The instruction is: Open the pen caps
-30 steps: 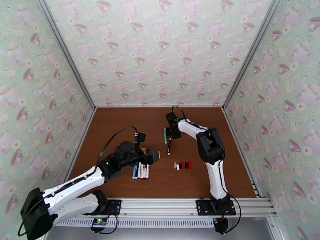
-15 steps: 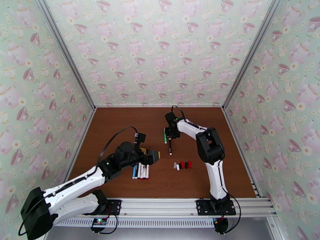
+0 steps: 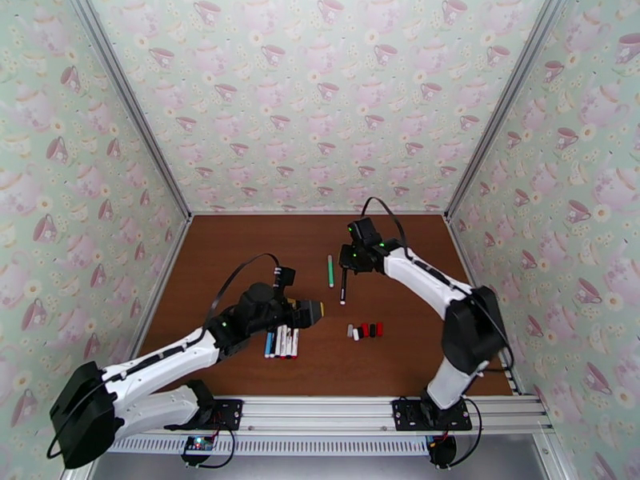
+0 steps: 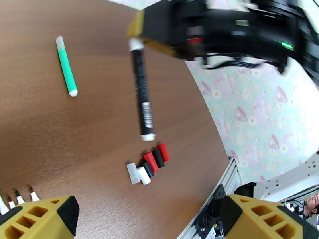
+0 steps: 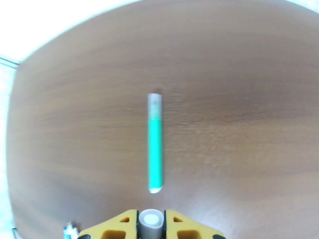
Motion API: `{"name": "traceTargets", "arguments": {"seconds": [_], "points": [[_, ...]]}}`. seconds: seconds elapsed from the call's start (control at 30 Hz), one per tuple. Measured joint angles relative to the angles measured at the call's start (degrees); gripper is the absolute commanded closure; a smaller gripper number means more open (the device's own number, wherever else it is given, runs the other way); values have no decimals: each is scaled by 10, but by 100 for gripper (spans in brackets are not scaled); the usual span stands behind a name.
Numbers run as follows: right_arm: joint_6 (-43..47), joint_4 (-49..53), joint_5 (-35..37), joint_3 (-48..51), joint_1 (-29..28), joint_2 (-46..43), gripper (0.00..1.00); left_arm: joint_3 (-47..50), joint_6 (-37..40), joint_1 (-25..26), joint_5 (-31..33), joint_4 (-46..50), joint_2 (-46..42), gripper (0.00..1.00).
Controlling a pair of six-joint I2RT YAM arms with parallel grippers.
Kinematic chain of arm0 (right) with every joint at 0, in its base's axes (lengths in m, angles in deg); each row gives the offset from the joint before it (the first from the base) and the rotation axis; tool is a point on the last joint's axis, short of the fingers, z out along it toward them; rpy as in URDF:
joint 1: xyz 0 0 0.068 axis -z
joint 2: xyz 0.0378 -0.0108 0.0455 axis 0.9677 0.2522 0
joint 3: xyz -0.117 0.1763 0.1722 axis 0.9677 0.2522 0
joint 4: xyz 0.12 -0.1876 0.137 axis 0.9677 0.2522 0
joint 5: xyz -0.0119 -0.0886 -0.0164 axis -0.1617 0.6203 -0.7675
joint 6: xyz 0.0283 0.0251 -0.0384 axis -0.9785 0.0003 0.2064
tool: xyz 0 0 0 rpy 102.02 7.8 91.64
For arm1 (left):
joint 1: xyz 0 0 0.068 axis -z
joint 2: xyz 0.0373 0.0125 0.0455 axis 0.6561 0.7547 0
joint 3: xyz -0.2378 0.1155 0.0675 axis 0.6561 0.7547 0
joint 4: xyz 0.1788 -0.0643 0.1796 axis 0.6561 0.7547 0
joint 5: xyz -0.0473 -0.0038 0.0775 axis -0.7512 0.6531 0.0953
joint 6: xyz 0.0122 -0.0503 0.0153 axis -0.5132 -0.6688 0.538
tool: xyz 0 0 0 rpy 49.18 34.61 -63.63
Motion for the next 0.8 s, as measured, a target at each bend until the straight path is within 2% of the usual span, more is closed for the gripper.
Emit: {"name": "traceTargets", "arguments": {"seconds": [0.23, 0.47, 0.57, 0.7, 0.8], "points": [[-43, -50, -24, 86, -37, -101, 82, -5, -22, 3, -24, -54, 59, 0], [-86, -61, -9, 111, -89, -169, 82, -34, -12, 12, -23, -54, 87, 0], [-103, -61, 10, 116, -112, -182, 82, -39, -4, 17, -19, -55, 92, 6], [-122, -61, 43, 128, -143, -191, 82, -39, 0, 20, -19, -55, 97, 24], [-137, -60, 74, 133, -160, -193, 83, -40, -3, 20, -18, -52, 98, 29]]}}
